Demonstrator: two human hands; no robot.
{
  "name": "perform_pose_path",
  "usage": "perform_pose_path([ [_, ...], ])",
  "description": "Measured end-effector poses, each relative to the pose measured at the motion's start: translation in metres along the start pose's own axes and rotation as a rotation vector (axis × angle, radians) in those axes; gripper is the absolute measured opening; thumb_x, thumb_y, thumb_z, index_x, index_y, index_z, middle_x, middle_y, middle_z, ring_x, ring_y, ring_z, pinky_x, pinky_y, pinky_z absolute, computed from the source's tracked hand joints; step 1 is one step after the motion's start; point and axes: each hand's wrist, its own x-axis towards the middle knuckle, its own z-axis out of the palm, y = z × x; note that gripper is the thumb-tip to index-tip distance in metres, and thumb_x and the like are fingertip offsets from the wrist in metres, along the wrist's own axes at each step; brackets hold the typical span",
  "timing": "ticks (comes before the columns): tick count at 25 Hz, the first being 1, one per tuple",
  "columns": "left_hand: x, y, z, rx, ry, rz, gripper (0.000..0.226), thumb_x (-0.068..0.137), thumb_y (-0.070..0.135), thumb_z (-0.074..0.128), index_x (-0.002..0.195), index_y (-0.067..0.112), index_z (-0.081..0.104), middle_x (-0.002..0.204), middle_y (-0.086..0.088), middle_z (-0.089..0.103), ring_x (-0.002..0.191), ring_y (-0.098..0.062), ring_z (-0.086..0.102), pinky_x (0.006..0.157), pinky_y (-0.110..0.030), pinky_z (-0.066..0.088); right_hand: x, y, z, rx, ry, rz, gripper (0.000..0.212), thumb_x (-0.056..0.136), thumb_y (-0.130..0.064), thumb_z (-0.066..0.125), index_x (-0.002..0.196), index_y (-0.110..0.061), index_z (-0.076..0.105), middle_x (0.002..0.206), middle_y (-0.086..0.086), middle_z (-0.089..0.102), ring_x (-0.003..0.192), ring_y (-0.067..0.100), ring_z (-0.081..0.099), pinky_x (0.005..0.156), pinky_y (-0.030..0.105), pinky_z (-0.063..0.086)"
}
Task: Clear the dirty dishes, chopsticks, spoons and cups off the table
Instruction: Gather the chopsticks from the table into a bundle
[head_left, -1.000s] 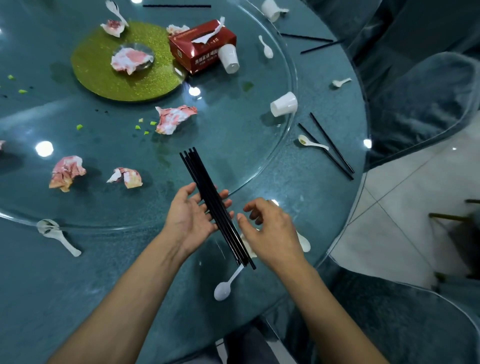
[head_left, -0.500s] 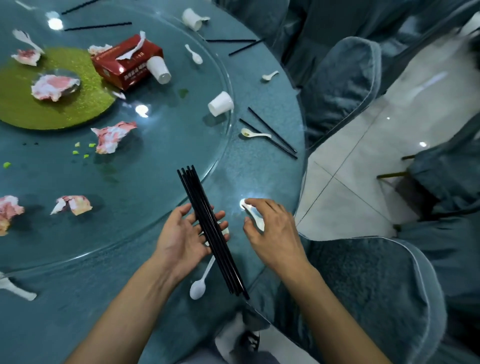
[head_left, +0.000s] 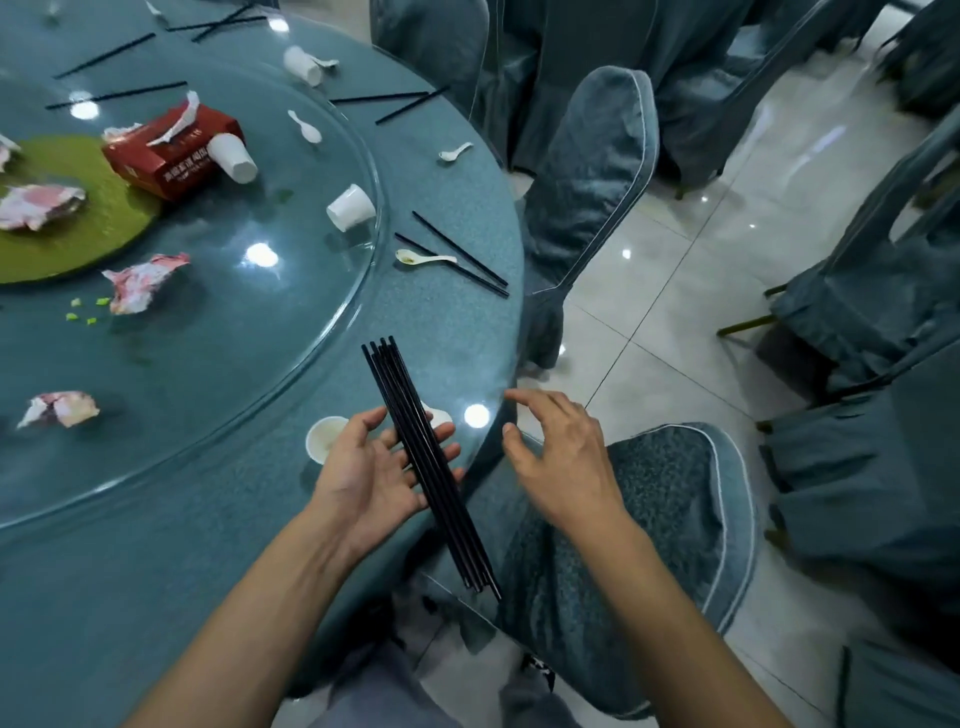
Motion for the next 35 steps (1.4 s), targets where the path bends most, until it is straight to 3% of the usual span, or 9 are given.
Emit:
perform_pose_path([
  [8, -0.04, -0.095, 0.062, -0.126, 0.036, 0.098, 0.049, 0.099, 0.043, 0.041, 0.124, 0.005, 0.059, 0.115, -0.019, 0.072, 0.102, -0.034, 0.066, 0.097, -0.054, 0.051, -0.034, 0.075, -0.059, 0.019, -0.1, -0.153, 0.037, 0.1, -0.036, 0.053, 0.136, -0.031, 0.054, 0.134, -0.009, 0.057, 0.124, 0.013, 0.047, 0.109, 0.036, 0.034],
  [12, -0.055, -0.127, 0.085, -0.149, 0.051, 0.118, 0.053, 0.1, 0.043, 0.04, 0.131, 0.003, 0.057, 0.115, -0.021, 0.071, 0.104, -0.036, 0.065, 0.096, -0.055, 0.05, -0.047, 0.098, -0.083, 0.024, -0.091, -0.172, 0.039, 0.1, -0.035, 0.053, 0.138, -0.03, 0.055, 0.137, -0.007, 0.057, 0.126, 0.014, 0.046, 0.109, 0.036, 0.034],
  [21, -0.06, -0.145, 0.117, -0.085, -0.005, 0.102, 0.055, 0.1, 0.043, 0.041, 0.134, 0.003, 0.058, 0.125, -0.021, 0.068, 0.11, -0.036, 0.064, 0.095, -0.055, 0.051, -0.06, 0.131, -0.114, 0.065, 0.002, -0.09, 0.037, 0.099, -0.035, 0.056, 0.136, -0.032, 0.057, 0.134, -0.009, 0.057, 0.121, 0.013, 0.048, 0.107, 0.038, 0.04],
  [25, -0.051, -0.155, 0.136, -0.08, -0.006, 0.101, 0.053, 0.098, 0.042, 0.043, 0.129, 0.004, 0.059, 0.116, -0.021, 0.071, 0.105, -0.036, 0.065, 0.094, -0.054, 0.051, -0.056, 0.15, -0.125, 0.058, 0.019, -0.074, 0.036, 0.098, -0.036, 0.056, 0.134, -0.034, 0.057, 0.134, -0.01, 0.058, 0.119, 0.014, 0.052, 0.105, 0.03, 0.033],
  [28, -0.039, -0.157, 0.155, -0.089, 0.007, 0.133, 0.054, 0.09, 0.041, 0.049, 0.127, 0.003, 0.06, 0.114, -0.021, 0.071, 0.106, -0.036, 0.065, 0.098, -0.055, 0.05, -0.041, 0.166, -0.137, 0.074, 0.03, -0.09, 0.037, 0.097, -0.035, 0.057, 0.134, -0.034, 0.058, 0.133, -0.01, 0.058, 0.122, 0.014, 0.049, 0.108, 0.04, 0.04],
  [31, -0.022, -0.17, 0.183, -0.097, 0.018, 0.159, 0.058, 0.081, 0.041, 0.055, 0.123, 0.003, 0.062, 0.115, -0.02, 0.071, 0.106, -0.036, 0.065, 0.098, -0.055, 0.051, -0.018, 0.195, -0.152, 0.087, -0.009, -0.119, 0.037, 0.098, -0.033, 0.057, 0.135, -0.033, 0.057, 0.135, -0.01, 0.057, 0.12, 0.01, 0.045, 0.108, 0.038, 0.039],
  [35, 0.005, -0.19, 0.223, -0.19, 0.06, 0.206, 0.052, 0.094, 0.04, 0.047, 0.127, 0.002, 0.06, 0.115, -0.021, 0.07, 0.104, -0.037, 0.064, 0.097, -0.056, 0.051, 0.013, 0.239, -0.173, 0.097, -0.079, -0.185, 0.037, 0.099, -0.034, 0.056, 0.136, -0.034, 0.056, 0.135, -0.012, 0.056, 0.113, 0.0, 0.037, 0.11, 0.036, 0.039],
])
